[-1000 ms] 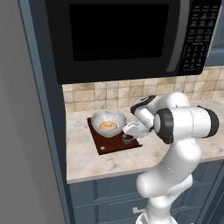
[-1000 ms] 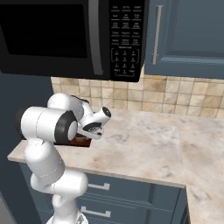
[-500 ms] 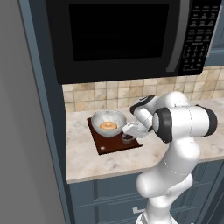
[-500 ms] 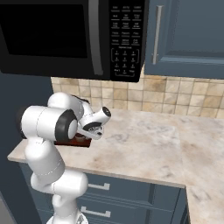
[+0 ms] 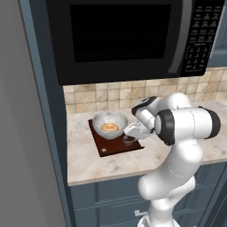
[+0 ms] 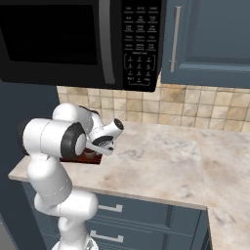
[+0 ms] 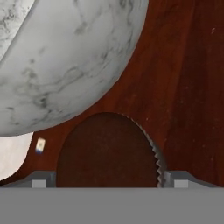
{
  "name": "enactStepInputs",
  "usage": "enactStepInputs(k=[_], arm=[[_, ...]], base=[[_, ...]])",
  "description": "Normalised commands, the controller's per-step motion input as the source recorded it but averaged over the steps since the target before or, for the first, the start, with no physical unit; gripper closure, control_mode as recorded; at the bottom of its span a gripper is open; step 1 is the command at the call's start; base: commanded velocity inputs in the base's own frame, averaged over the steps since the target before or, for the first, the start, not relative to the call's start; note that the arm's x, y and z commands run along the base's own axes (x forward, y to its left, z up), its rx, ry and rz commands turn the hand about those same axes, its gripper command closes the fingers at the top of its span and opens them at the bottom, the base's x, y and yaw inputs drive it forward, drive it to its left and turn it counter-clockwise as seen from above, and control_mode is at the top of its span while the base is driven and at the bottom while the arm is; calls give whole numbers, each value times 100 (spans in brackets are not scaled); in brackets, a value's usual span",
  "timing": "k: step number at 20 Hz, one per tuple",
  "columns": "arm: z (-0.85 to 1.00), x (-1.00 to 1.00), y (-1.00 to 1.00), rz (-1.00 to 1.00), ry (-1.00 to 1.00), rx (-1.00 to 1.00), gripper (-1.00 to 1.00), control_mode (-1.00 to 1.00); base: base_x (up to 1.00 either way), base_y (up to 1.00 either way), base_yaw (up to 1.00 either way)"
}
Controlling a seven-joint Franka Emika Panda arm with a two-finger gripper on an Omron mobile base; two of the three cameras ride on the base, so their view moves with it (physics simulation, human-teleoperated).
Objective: Place the bowl with donut and the cupcake onto the tray.
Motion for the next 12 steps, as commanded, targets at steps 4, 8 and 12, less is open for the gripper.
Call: enactStepInputs(k=[4,8,12], arm=[[2,0,-9,0,1,0,-100,-100],[8,0,-9,0,2,0,-100,-100],[10,0,0,0,0,0,-100,-100]], base=[[0,0,0],[0,0,0],[0,0,0]])
